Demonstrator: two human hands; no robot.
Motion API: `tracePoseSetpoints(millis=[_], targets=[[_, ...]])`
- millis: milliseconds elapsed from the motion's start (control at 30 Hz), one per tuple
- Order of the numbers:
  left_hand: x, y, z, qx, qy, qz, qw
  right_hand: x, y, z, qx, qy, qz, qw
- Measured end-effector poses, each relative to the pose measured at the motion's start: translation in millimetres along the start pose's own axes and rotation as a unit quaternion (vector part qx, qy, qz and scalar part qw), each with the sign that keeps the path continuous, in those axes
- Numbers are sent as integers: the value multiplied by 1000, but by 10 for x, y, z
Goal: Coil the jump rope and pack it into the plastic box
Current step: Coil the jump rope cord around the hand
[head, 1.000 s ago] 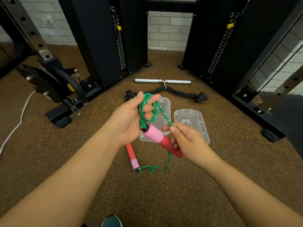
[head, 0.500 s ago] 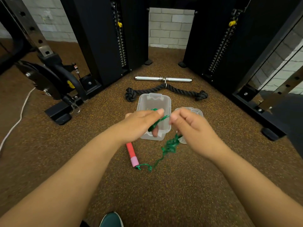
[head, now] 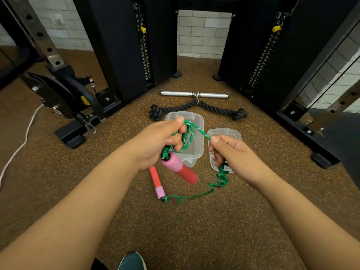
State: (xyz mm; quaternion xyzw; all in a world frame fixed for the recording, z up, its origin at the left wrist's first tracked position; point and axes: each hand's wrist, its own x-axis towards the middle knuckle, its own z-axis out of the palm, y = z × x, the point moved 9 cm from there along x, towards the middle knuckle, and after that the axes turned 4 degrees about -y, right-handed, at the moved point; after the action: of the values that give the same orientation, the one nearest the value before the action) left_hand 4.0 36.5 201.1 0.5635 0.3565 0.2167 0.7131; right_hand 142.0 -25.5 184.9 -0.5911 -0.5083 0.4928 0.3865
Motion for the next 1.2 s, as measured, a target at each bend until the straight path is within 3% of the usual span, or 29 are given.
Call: tracePoseSetpoints(millis=[167,267,400,567,700,800,900,967,1033,1100,1200], targets=[[29,19,-97,-87,40,12,995,-32,54,-12,57,-34,17,998],[33,7,-195,-105,70,17,992,-55,99,43,-8,-73,30,997],[35,21,-284,-119,98,25,988,-16,231,38,-58,-50,63,995],[26,27,-295,-126,105,23,986,15,267,127,5,-76,62,995],[12,45,-301,-136,111,30,984,66,295,-56,12,24,60,998],[-11,54,-380,-144,132,37,980,58,517,-294,-1,97,108,989],[-16,29,-422,-132,141,33,981,-13,929,-426,155,147,210,954],[-1,9,-381,-105,130,23,986,-41,1016,-536,143,187,229,945],[21,3,-270,-82,103,17,991,-37,831,-588,27,204,198,959],[41,-10,-126,-59,68,6,996,-1,467,-471,-42,185,114,975],[56,-67,85,-40,13,-21,999,60,55,-83,-22,73,-8,997]])
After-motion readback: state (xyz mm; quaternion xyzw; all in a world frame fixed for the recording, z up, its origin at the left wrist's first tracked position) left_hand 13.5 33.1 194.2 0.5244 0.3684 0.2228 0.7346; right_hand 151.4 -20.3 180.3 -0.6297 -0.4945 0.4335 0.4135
